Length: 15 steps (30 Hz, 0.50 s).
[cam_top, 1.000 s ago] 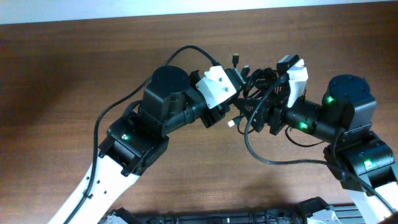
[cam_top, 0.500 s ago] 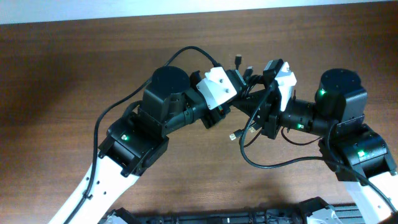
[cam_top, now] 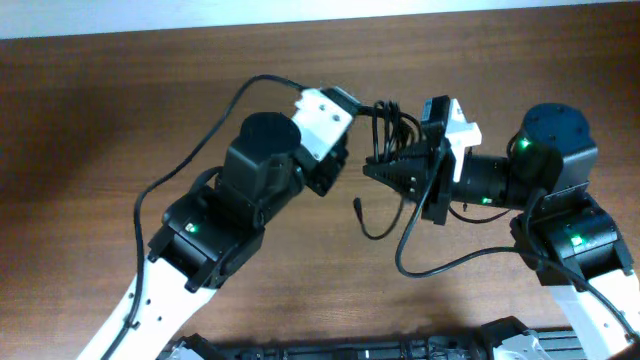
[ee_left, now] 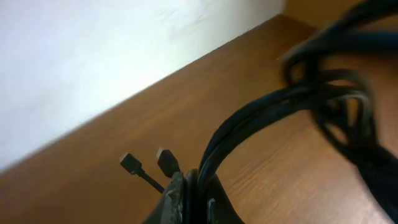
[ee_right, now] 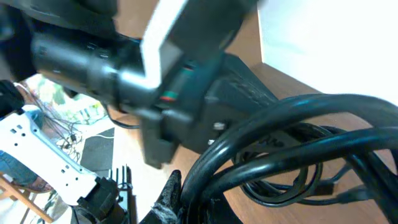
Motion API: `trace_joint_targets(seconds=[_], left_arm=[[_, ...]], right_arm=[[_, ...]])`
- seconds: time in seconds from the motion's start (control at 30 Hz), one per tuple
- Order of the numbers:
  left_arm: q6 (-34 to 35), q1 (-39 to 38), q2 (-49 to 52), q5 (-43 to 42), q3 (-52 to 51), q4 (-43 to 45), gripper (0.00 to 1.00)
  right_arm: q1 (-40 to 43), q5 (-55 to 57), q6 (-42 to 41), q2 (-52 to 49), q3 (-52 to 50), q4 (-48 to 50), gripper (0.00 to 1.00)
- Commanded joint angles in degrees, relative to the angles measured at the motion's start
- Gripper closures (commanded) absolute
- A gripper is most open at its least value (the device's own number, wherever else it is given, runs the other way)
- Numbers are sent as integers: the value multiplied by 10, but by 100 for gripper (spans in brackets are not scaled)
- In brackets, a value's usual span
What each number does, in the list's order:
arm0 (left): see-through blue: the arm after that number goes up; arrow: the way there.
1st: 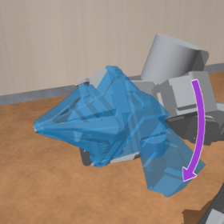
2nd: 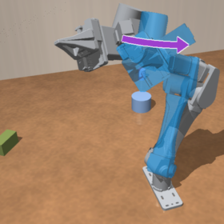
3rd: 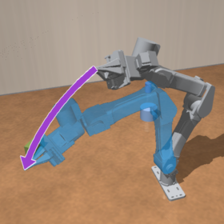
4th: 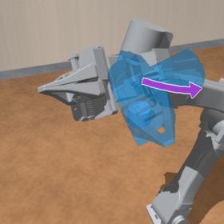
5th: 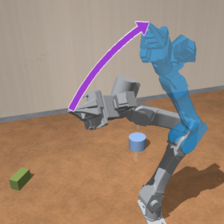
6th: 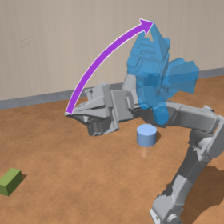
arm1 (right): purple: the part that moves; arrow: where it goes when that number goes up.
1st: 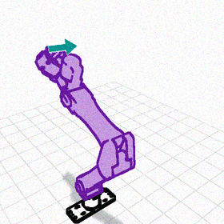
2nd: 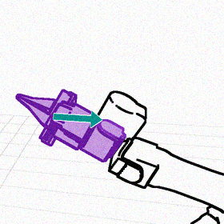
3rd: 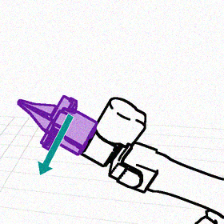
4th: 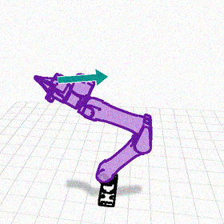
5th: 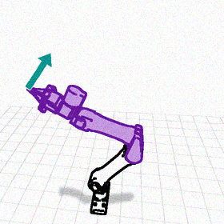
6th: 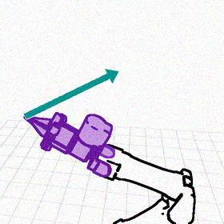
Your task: Untangle cables
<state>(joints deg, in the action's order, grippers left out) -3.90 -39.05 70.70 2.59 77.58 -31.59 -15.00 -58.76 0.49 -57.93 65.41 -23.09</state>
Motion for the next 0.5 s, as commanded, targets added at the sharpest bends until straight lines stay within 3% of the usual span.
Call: trace_joint_targets(seconds=[0.0, 0.13, 0.47], left_arm=[[132, 51, -2, 75, 11, -20, 100], [156, 86, -2, 19, 11, -46, 100], [284, 153, -2, 19, 11, -111, 100]], right_arm=[[-3, -58, 12, 10, 10, 16, 96], [-3, -69, 12, 10, 10, 44, 96], [-3, -66, 12, 10, 10, 80, 96]])
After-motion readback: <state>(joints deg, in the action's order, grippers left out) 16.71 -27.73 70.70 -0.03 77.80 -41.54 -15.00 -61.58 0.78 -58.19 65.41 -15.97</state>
